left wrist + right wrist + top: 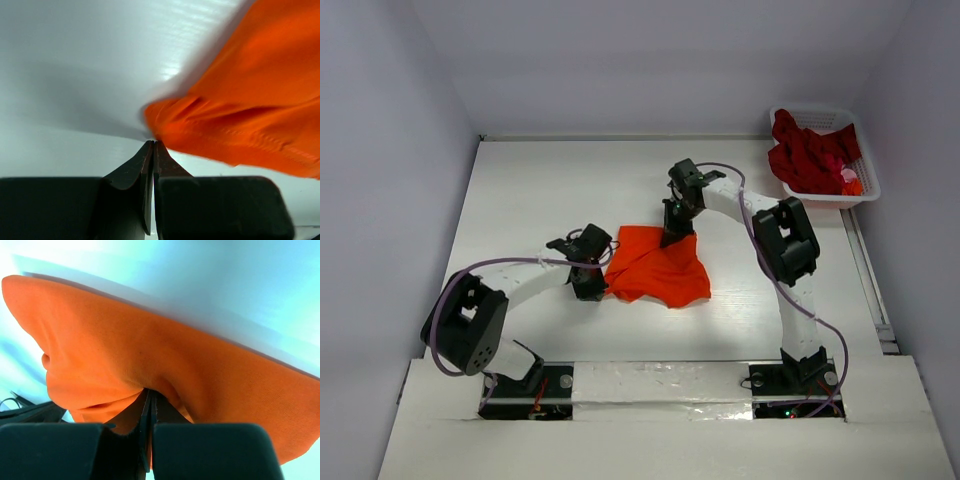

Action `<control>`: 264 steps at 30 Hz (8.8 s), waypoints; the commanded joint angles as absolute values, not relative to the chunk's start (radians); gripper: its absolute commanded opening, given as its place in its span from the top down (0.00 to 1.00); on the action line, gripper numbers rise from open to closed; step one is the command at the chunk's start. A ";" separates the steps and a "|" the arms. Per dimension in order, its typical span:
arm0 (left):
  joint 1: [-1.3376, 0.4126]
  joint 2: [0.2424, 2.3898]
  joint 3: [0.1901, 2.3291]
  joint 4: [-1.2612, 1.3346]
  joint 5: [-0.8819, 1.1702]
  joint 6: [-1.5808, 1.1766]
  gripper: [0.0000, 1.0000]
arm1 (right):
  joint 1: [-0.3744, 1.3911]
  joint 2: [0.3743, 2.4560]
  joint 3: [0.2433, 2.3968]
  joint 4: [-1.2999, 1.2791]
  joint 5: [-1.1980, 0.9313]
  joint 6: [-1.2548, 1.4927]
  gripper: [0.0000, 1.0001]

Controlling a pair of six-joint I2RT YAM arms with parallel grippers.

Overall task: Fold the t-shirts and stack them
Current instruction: Smooth out wrinkles on the folded tshirt

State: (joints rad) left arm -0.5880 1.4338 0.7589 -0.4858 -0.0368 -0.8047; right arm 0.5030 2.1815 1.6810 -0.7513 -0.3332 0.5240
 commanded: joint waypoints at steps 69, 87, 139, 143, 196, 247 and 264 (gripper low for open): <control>-0.387 2.143 1.388 -0.049 0.284 -0.821 1.00 | 0.606 1.809 1.152 -0.632 -0.158 0.508 1.00; -0.281 2.129 1.353 -0.072 0.258 -0.811 1.00 | 0.606 1.813 1.163 -0.644 -0.144 0.557 1.00; -0.511 1.954 1.444 -0.367 0.429 -0.525 1.00 | 0.426 1.483 1.440 -0.931 0.115 0.595 1.00; -0.537 1.939 1.401 -0.373 0.433 -0.517 1.00 | 0.426 1.480 1.424 -0.922 0.106 0.600 1.00; -0.374 2.203 1.460 -0.232 0.282 -0.825 1.00 | 0.426 1.451 1.344 -0.907 0.109 0.588 1.00; -0.425 1.636 1.707 -0.449 -0.211 -0.542 0.01 | 0.426 1.431 1.311 -0.821 0.115 0.581 1.00; -0.356 1.177 1.316 -0.423 -0.491 -0.446 0.01 | 0.426 1.316 1.384 -0.677 0.334 0.505 0.00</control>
State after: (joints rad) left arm -0.3538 1.2678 1.3769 -0.4427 -0.4065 -0.4625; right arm 0.4320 1.3582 1.4200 -0.7574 0.1967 0.5159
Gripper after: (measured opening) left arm 0.990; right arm 0.995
